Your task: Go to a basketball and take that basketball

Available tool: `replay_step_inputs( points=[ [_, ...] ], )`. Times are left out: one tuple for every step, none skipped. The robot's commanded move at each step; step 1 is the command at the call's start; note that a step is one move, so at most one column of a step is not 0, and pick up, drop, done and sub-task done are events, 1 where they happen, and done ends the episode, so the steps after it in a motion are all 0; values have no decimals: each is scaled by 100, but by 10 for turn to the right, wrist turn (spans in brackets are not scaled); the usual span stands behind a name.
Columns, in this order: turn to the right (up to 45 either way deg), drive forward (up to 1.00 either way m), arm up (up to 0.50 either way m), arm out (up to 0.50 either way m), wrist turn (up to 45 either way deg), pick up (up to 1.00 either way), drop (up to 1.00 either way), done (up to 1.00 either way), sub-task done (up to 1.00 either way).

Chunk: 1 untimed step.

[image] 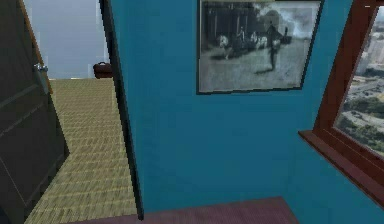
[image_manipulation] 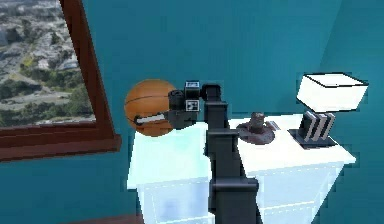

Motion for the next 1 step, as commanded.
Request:
replay_step_inputs(
  points=[
    [0, 0, 0, 0, 0, 0, 0, 100, 0]
  ],
)
